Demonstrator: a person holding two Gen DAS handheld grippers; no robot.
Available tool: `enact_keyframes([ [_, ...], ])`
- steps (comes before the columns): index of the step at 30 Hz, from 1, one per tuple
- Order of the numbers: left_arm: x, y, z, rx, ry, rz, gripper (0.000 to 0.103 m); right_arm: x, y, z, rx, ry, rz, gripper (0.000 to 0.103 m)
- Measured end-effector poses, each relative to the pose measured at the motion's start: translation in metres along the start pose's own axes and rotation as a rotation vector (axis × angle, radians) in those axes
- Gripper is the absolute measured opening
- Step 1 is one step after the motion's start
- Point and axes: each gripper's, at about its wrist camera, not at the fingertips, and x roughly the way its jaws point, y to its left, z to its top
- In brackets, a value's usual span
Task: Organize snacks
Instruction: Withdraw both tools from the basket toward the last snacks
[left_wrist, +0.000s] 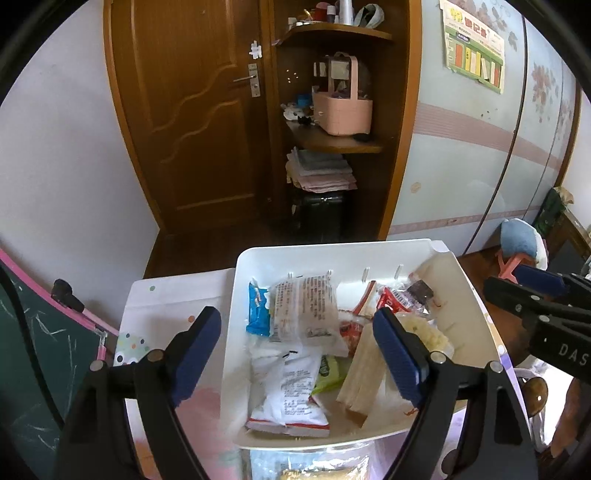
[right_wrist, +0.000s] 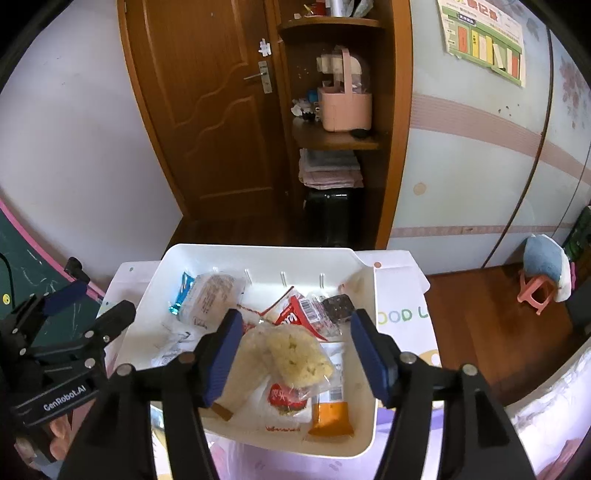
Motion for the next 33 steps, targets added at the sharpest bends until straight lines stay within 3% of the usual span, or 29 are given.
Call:
enact_keyframes([
  [10,-0.038,0.028,-0.013,-0.048,-0.009,-0.010,0.084,-0.032,0.016,-0.020,-0.064,-0.010,-0.018,0.062],
  [16,-0.087,0.045,-0.022,-0.055,-0.053,0.006,0.084,-0.074,0.027,-0.029,-0.086,-0.049,-0.012,0.063],
  [24,-0.149,0.067,-0.045,-0.045,-0.108,-0.001,0.091,-0.120,0.045,-0.046,-0.114,-0.103,0.011,0.077],
  [33,-0.154,0.088,-0.091,-0.012,-0.073,-0.007,0.091,-0.117,0.072,-0.087,-0.127,-0.067,0.068,0.083],
])
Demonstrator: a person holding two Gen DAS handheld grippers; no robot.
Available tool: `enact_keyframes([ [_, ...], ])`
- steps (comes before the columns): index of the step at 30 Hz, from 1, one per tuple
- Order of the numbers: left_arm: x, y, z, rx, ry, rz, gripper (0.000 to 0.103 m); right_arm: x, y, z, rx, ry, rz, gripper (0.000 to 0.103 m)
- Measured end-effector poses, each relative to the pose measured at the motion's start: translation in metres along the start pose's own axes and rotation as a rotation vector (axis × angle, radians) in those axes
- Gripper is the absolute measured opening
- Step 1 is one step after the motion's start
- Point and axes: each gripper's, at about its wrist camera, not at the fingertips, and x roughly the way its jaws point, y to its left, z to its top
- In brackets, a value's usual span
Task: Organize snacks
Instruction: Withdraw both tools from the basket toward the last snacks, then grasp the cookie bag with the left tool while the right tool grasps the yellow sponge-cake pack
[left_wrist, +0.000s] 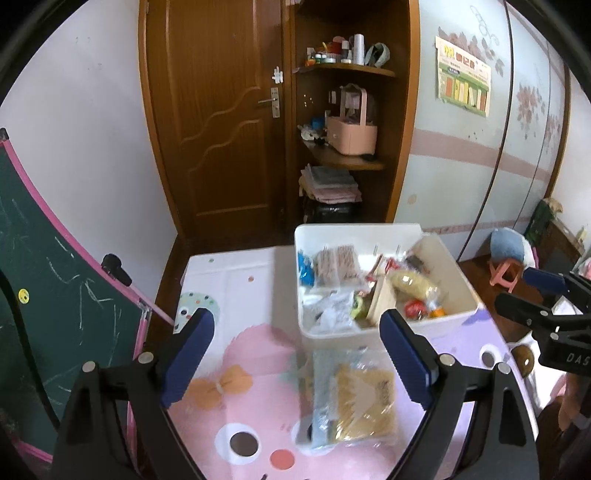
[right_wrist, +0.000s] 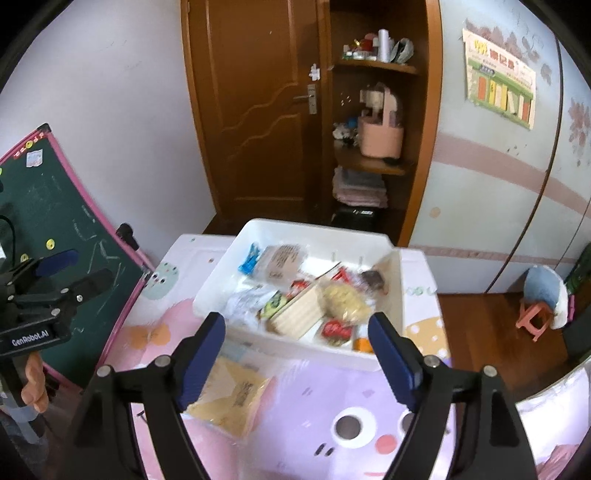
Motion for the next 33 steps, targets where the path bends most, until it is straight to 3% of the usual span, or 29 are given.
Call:
enact_keyframes([
  [5,0.016,0.021,-0.031,-0.017,0.044,0.004,0.091,0.025,0.018,-0.026,0.037,0.036,0.056,0.095],
  [9,0.037,0.038,-0.058,-0.052,0.096,0.016,0.091,0.058,0.033,-0.047,0.071,0.102,0.072,0.100],
  [15,0.065,0.053,-0.094,-0.056,0.162,0.029,0.091,0.123,0.046,-0.079,0.133,0.254,0.056,0.101],
  [22,0.095,0.065,-0.113,-0.066,0.212,0.021,0.091,0.163,0.058,-0.102,0.189,0.344,0.057,0.101],
  [33,0.118,0.075,-0.126,-0.087,0.245,0.009,0.091,0.203,0.082,-0.116,0.163,0.428,0.045,0.103],
])
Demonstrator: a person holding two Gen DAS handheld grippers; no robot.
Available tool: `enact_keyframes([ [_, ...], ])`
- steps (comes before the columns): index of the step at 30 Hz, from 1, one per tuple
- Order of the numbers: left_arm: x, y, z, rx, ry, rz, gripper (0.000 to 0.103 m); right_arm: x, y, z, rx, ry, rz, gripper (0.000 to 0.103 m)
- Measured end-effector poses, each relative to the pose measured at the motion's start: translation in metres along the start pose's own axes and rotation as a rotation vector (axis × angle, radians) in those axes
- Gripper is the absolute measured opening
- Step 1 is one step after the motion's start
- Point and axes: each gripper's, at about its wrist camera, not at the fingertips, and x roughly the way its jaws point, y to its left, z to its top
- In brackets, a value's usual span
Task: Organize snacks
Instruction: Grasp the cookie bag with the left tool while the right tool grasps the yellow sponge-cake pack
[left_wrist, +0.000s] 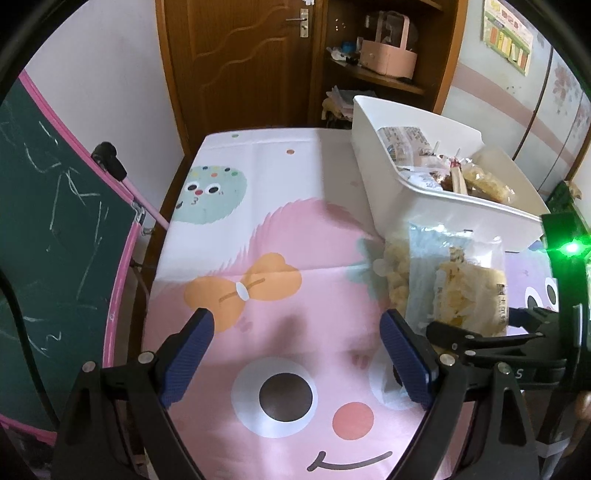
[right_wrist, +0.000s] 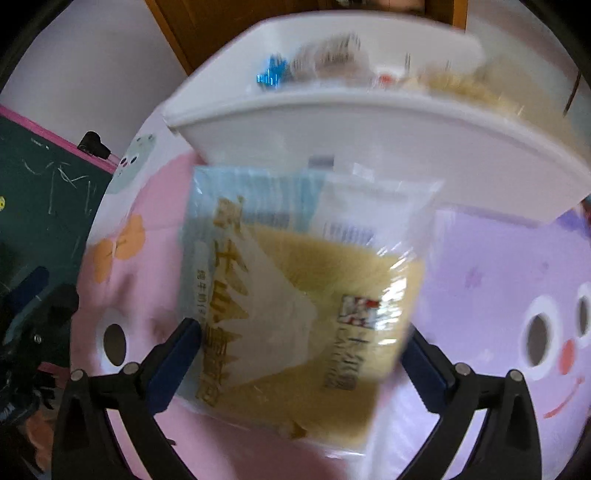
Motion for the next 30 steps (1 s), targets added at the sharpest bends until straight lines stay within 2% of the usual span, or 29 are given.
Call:
enact_keyframes([
  [2,0.004,0.001,-0.002,-0.001,0.010,0.000,0.091,0.006,0.006,-0.002,-0.051,0.019,-0.037,0.103],
  [4,0.006,0.000,-0.002,-0.001,0.016,-0.002,0.091,0.004,0.005,-0.005,-0.062,0.014,-0.035,0.099],
  [6,0.008,-0.001,-0.003,0.000,0.018,-0.006,0.091,0.001,-0.001,-0.010,-0.070,0.007,-0.024,0.094],
  [11,0.012,-0.015,-0.001,0.024,0.024,-0.021,0.091,-0.008,-0.027,-0.030,-0.061,-0.006,-0.032,0.088],
  [21,0.034,-0.075,0.012,0.075,0.053,-0.076,0.091,-0.037,-0.093,-0.038,0.076,-0.043,-0.048,0.079],
  [30,0.069,-0.113,0.020,-0.035,0.113,-0.089,0.091,-0.037,-0.098,-0.035,0.094,-0.083,-0.020,0.069],
])
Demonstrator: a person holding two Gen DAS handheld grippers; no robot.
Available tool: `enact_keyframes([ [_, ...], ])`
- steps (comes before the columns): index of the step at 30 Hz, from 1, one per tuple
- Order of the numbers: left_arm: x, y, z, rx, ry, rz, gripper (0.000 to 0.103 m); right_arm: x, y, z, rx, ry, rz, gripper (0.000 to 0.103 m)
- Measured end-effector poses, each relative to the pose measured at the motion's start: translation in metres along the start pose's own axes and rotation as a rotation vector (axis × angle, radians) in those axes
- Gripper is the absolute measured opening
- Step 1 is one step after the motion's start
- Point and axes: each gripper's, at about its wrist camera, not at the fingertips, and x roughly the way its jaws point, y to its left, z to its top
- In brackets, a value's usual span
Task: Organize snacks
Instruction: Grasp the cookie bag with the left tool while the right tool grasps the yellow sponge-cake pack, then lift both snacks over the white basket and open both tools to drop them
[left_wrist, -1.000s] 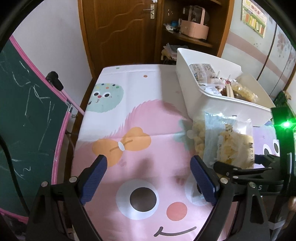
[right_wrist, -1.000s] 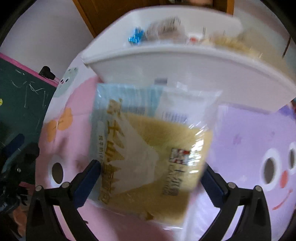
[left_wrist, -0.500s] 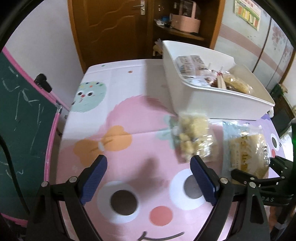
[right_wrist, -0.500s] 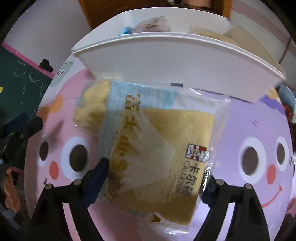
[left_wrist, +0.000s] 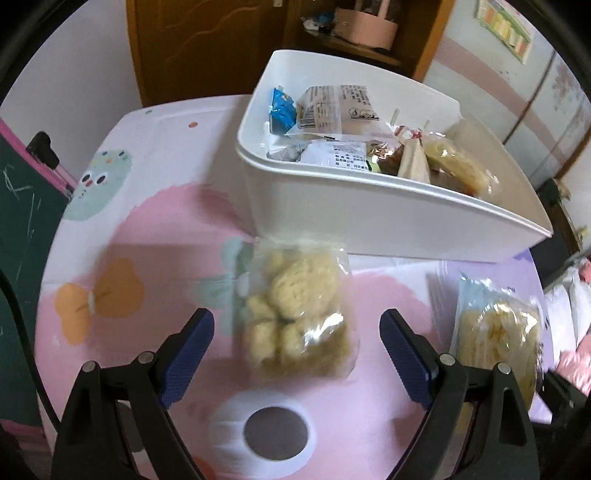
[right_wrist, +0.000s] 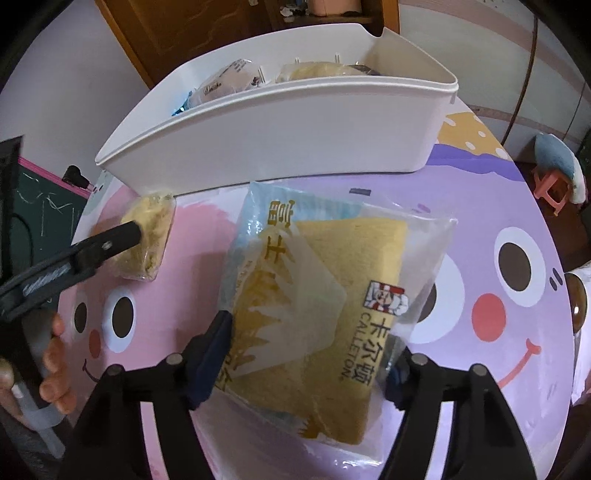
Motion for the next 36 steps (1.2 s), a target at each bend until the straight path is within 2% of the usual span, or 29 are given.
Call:
enact_keyframes([
  [4,0.016,-0.007,0.000,-0.013,0.035,0.047,0.091,-0.002,-0.006,0.000,0.001,-0.007,0.024,0.067],
  [7,0.026,-0.010,-0.004,-0.007,0.052,0.078,0.083,-0.003,-0.011,0.000,0.007,-0.008,0.047,0.066],
  [9,0.024,-0.018,-0.007,0.036,0.024,0.116,0.058,-0.008,-0.021,-0.004,0.014,-0.015,0.073,0.064],
  [12,0.014,-0.023,-0.010,0.045,-0.005,0.118,0.043,-0.013,-0.031,-0.008,0.024,-0.034,0.111,0.057],
  [19,-0.024,-0.027,-0.026,0.054,-0.063,0.111,0.038,-0.035,-0.036,-0.011,0.008,-0.069,0.157,0.041],
  [24,-0.081,-0.039,-0.030,0.110,-0.169,0.067,0.037,-0.062,-0.033,-0.015,-0.010,-0.126,0.185,0.036],
  [29,-0.139,-0.052,-0.019,0.141,-0.257,0.010,0.037,-0.119,-0.028,-0.012,-0.028,-0.279,0.197,0.036],
  [36,-0.212,-0.064,0.011,0.145,-0.370,-0.048,0.037,-0.212,-0.015,0.019,-0.100,-0.553,0.159,0.036],
])
